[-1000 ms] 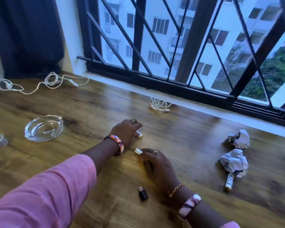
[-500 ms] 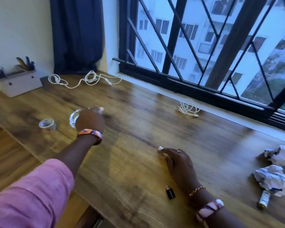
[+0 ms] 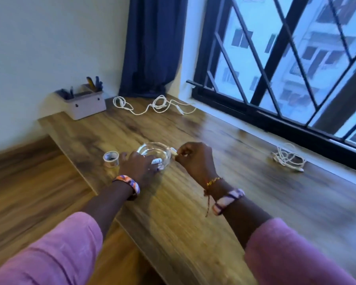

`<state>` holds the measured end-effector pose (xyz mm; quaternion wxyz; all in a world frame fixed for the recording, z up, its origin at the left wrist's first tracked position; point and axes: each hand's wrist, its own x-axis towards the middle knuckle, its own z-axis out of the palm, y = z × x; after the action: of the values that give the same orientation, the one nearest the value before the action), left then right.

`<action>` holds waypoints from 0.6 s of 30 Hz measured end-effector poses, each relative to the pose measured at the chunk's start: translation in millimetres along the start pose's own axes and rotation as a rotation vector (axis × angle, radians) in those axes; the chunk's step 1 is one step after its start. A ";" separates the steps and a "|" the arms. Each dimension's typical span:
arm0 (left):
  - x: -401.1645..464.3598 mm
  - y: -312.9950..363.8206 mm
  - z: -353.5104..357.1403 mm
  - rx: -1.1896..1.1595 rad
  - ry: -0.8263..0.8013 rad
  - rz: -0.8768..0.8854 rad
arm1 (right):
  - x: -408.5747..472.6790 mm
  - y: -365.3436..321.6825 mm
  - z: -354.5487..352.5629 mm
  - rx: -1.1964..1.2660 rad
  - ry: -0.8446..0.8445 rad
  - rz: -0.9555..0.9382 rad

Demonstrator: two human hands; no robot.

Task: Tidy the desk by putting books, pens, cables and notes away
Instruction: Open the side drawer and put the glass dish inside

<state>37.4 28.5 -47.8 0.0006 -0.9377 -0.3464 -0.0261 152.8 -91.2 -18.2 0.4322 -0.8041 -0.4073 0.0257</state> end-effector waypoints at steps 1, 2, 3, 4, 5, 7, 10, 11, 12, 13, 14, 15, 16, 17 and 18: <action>-1.5 -3.8 2.9 -0.019 -0.011 0.017 | 11.6 -4.1 10.8 -0.030 -0.031 0.007; -2.4 -7.9 6.7 -0.059 -0.012 0.054 | 21.4 -7.5 21.6 -0.056 -0.062 0.023; -4.0 -12.6 9.6 -0.132 -0.016 0.101 | 28.9 -10.2 31.5 -0.087 -0.094 0.039; -6.6 -15.9 10.9 -0.215 -0.013 0.168 | 33.6 -11.5 39.2 -0.131 -0.129 0.049; -9.9 -20.2 12.5 -0.303 0.011 0.247 | 36.6 -12.6 46.7 -0.186 -0.174 0.045; -17.1 -27.3 15.8 -0.399 0.074 0.371 | 37.4 -13.0 57.2 -0.298 -0.267 0.012; -19.6 -33.6 23.6 -0.390 0.027 0.427 | 32.6 -9.7 62.9 -0.383 -0.309 -0.015; -19.1 -33.5 25.4 -0.405 -0.008 0.406 | 31.5 -8.3 62.9 -0.398 -0.310 -0.023; -17.4 -33.4 28.8 -0.421 -0.023 0.374 | 30.0 -6.9 61.7 -0.415 -0.320 -0.035; -16.6 -31.5 28.9 -0.436 -0.015 0.334 | 28.5 -5.7 58.7 -0.431 -0.342 -0.051; -15.9 -28.5 29.3 -0.457 -0.001 0.293 | 26.6 -4.6 54.3 -0.434 -0.364 -0.067; -16.5 -24.1 28.1 -0.489 0.034 0.257 | 23.2 -3.4 47.9 -0.429 -0.370 -0.080; -18.2 -19.9 27.8 -0.520 0.102 0.218 | 18.3 -2.9 40.1 -0.413 -0.358 -0.096; -21.7 -13.2 27.4 -0.548 0.180 0.189 | 10.8 -0.6 30.5 -0.389 -0.330 -0.101; -25.7 -5.0 26.8 -0.558 0.283 0.168 | 0.2 2.4 19.4 -0.359 -0.293 -0.101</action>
<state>16.0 16.2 -75.9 -0.2060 -0.9142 -0.2437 -0.2498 146.8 -78.7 -32.0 0.2190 -0.8344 -0.5035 0.0478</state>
